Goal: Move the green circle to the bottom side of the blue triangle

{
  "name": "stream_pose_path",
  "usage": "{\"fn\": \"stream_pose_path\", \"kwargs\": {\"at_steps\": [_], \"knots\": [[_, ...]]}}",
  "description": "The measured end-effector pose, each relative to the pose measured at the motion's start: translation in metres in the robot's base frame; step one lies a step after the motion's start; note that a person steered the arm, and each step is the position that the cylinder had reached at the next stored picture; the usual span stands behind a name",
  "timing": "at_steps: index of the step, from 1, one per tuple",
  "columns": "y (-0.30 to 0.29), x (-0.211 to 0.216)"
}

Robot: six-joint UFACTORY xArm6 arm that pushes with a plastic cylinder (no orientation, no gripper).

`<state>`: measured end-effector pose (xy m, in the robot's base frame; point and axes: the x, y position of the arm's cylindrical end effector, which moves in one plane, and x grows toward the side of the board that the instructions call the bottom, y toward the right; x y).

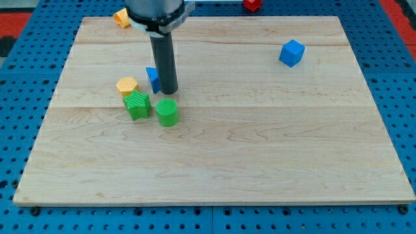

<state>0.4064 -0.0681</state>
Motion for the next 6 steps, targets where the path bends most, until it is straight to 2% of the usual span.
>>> {"fn": "stream_pose_path", "kwargs": {"at_steps": [1, 2, 3, 4, 5, 6], "knots": [[0.114, -0.006], [0.106, 0.068], [0.0, 0.09], [-0.042, 0.051], [-0.005, 0.08], [-0.095, 0.08]]}}
